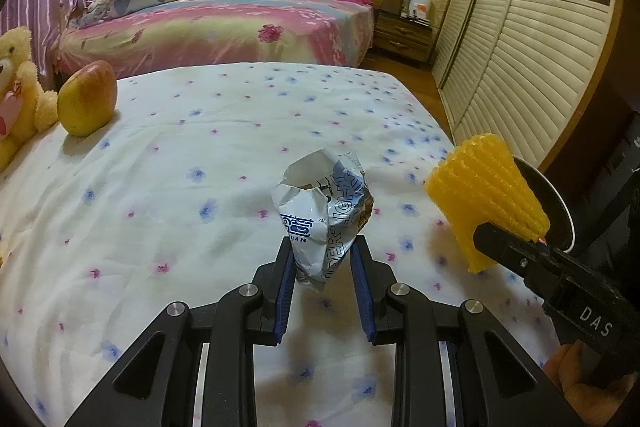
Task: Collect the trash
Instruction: 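Carry the white wrapper and yellow foam net over the trash bin with both grippers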
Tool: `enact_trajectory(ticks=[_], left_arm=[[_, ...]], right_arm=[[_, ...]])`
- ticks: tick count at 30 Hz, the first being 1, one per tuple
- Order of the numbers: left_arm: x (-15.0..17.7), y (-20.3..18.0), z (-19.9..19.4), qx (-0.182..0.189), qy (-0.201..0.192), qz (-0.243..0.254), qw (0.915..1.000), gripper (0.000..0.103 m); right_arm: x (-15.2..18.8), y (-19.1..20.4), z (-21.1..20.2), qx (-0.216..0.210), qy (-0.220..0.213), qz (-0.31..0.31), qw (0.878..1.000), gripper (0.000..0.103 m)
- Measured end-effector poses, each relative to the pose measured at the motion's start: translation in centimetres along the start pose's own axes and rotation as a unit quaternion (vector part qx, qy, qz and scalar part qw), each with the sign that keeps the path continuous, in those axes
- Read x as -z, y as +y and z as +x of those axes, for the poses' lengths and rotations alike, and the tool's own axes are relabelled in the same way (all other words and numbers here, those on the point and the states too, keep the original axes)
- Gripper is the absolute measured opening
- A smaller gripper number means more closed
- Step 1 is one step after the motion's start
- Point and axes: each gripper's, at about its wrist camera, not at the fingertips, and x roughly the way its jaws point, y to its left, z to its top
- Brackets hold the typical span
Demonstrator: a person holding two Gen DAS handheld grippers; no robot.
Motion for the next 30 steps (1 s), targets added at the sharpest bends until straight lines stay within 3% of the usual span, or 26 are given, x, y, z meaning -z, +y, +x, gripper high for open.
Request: enact_trajectory(ticks=[30], left_arm=[[-0.6, -5.1, 1.8, 0.048, 0.013, 0.031, 0.9983, 0.026]], right_arm=[[0.1, -3.6, -2.6, 0.037, -0.006, 0.016, 0.999, 0.029]])
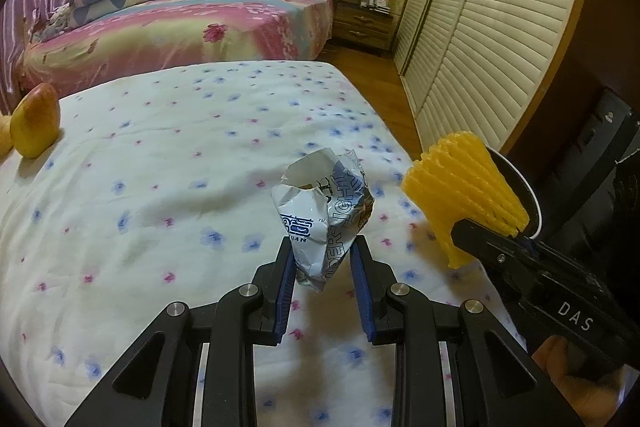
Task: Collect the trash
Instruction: 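Carry the white wrapper and yellow foam net over the trash bin with both grippers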
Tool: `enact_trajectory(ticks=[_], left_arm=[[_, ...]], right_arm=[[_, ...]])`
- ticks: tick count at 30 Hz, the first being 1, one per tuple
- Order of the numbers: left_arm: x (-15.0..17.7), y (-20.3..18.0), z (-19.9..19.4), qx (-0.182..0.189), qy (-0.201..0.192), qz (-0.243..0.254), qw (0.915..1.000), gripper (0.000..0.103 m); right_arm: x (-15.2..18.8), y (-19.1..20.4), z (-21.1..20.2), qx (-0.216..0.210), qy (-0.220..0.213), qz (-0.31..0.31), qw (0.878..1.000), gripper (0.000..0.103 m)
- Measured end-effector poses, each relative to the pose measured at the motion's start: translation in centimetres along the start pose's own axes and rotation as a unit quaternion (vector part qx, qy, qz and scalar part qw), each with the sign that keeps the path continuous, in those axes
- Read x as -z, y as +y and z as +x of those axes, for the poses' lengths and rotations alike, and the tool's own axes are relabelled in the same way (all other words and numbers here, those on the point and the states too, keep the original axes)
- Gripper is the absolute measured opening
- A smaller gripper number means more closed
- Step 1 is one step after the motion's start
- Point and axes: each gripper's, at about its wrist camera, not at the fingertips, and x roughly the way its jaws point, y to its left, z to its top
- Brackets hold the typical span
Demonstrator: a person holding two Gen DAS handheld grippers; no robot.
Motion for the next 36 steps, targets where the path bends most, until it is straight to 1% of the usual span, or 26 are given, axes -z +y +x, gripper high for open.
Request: enact_trajectory(ticks=[26, 36], left_arm=[[-0.9, -5.2, 1.6, 0.033, 0.004, 0.05, 0.9982, 0.026], [-1.2, -6.8, 2.6, 0.039, 0.007, 0.064, 0.9971, 0.026]], right_arm=[[-0.1, -3.8, -2.5, 0.032, -0.016, 0.027, 0.999, 0.029], [-0.1, -5.4, -3.3, 0.047, -0.023, 0.04, 0.998, 0.029]])
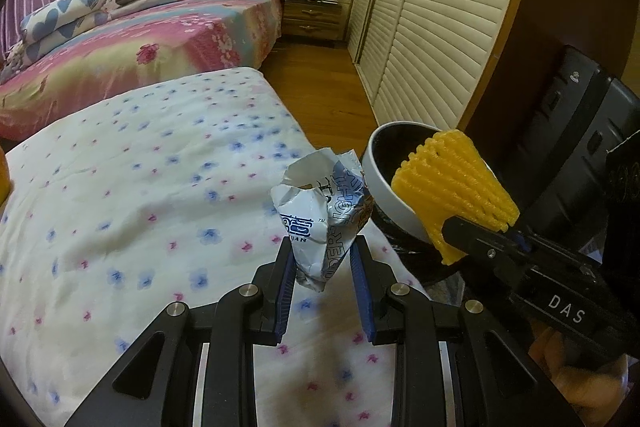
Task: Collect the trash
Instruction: 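Carry the white wrapper and yellow foam net over the trash bin with both grippers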
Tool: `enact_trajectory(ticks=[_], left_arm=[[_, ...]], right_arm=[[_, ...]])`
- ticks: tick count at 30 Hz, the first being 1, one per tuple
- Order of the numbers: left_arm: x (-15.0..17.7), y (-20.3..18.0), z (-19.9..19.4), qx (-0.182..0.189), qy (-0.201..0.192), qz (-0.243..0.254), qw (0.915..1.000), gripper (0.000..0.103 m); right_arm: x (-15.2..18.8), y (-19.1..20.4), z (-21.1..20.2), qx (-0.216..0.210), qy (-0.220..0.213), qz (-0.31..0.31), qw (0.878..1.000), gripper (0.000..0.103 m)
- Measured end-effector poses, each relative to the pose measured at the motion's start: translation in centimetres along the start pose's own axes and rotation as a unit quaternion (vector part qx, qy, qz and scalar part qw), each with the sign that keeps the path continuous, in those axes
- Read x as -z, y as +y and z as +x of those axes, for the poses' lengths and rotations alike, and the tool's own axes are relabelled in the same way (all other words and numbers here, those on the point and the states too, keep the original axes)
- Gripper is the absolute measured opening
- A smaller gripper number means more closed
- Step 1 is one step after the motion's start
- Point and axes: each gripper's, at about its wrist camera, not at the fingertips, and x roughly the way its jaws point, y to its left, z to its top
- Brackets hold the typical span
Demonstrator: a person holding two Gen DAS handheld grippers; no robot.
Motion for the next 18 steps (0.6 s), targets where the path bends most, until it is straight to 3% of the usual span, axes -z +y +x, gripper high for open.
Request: enact_trajectory(ticks=[18], left_arm=[[-1.0, -2.1, 1.0, 0.003, 0.0, 0.021, 0.9998, 0.026]], right_arm=[[-0.6, -2.7, -1.4, 0.02, -0.014, 0.019, 1.0, 0.029]])
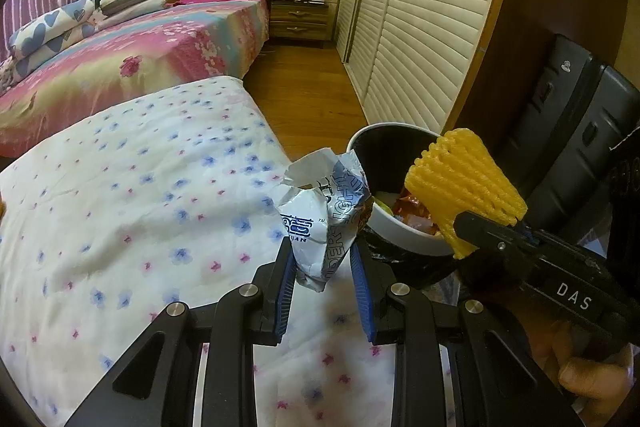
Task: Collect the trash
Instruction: 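Carry the white wrapper and yellow foam net over the trash bin with both grippers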
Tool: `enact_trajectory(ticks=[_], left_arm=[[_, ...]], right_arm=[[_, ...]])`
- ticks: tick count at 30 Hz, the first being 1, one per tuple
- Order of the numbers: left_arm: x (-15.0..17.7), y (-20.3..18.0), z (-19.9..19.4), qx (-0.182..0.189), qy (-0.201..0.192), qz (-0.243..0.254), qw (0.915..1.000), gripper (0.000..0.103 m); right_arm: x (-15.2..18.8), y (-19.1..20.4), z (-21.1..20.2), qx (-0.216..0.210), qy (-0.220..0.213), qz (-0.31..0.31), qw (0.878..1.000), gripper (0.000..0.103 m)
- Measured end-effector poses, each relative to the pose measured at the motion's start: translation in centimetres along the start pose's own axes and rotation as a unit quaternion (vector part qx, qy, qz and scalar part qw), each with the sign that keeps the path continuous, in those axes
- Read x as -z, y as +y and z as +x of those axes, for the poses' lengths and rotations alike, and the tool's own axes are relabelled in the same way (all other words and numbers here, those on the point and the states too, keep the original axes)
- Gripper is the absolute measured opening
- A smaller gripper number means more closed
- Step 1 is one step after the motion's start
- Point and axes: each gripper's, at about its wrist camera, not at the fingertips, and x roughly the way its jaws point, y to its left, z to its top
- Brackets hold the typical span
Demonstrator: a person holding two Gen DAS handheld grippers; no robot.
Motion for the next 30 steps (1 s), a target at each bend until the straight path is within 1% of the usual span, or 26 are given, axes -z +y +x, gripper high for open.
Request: enact_trajectory(ticks=[22, 30], left_arm=[[-1.7, -2.9, 2.6, 0.012, 0.007, 0.029, 0.9995, 0.026], [-2.3, -3.7, 3.9, 0.014, 0.011, 0.039, 0.9991, 0.026]], right_arm=[[-0.5, -3.5, -0.6, 0.027, -0.001, 0.026, 0.999, 0.029], [-0.8, -4.2, -0.8, 0.036, -0.004, 0.026, 0.999, 0.029]])
